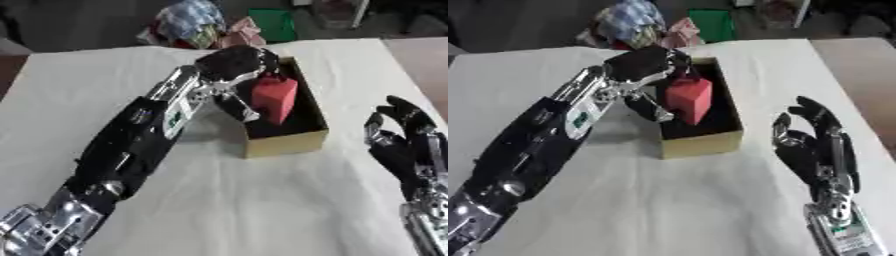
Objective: Pick up objects on the table and place them in the box.
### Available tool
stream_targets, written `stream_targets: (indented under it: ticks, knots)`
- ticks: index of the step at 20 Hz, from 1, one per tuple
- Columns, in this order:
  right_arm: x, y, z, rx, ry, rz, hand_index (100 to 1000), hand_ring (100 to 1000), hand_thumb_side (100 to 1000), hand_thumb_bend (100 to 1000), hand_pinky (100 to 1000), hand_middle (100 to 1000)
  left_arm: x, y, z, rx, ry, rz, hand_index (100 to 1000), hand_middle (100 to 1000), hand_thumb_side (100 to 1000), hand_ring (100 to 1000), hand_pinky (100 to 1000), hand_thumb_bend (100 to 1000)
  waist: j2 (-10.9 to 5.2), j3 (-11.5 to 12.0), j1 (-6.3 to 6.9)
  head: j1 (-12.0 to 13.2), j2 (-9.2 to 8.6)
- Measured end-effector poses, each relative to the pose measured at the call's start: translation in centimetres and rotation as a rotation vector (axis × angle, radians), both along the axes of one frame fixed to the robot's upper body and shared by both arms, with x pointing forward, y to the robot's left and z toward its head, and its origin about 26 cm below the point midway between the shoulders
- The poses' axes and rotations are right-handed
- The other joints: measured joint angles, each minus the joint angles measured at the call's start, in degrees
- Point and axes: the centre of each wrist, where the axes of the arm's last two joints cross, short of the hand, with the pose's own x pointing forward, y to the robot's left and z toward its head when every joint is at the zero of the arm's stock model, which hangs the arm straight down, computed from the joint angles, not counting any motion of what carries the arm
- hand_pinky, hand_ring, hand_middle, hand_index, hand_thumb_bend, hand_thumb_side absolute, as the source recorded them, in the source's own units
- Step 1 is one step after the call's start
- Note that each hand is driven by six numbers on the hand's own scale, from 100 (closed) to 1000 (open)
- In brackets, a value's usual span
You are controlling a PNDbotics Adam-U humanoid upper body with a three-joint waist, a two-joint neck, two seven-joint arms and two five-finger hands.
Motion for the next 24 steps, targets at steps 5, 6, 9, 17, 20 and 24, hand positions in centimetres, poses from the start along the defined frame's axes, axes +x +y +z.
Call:
stream_targets:
  ticks: [5, 6, 9, 17, 20, 24]
  knots:
    - [0.0, 0.0, 0.0, 0.000, 0.001, 0.000, 821, 925, 100, 100, 655, 689, -0.1, -0.1, 0.2, 0.023, 0.022, -0.004, 847, 669, 165, 721, 768, 610, 0.08, 0.1, -0.02, -0.2, -0.13]
    - [0.0, 0.0, 0.0, 0.000, 0.001, 0.000, 821, 925, 100, 100, 655, 689, -0.2, -0.1, 0.3, 0.018, 0.022, -0.006, 849, 676, 158, 721, 770, 619, 0.08, 0.2, -0.03, -0.2, -0.13]
    - [0.0, 0.0, 0.0, 0.000, 0.001, -0.001, 821, 925, 100, 100, 655, 689, -0.6, -0.1, 1.1, -0.025, 0.016, -0.019, 846, 664, 148, 710, 772, 594, 0.08, 0.5, -0.11, -0.3, -0.29]
    - [0.0, -0.2, -0.2, 0.004, 0.003, -0.012, 821, 926, 100, 100, 655, 689, -3.7, 3.2, 6.1, -0.339, -0.053, -0.044, 805, 586, 100, 655, 784, 442, 0.06, 2.1, -0.10, -1.3, -0.31]
    - [0.0, -0.5, -0.2, 0.007, 0.002, -0.029, 821, 926, 100, 100, 655, 689, -5.8, 6.0, 6.9, -0.504, -0.033, -0.026, 801, 579, 100, 649, 794, 418, 0.06, 3.1, -0.12, -1.9, -0.32]
    - [0.1, -1.2, -0.1, 0.009, -0.001, -0.059, 821, 926, 100, 100, 655, 689, -9.0, 9.8, 6.5, -0.689, -0.007, 0.021, 795, 572, 100, 645, 802, 392, 0.08, 4.9, -0.18, -2.7, -0.32]
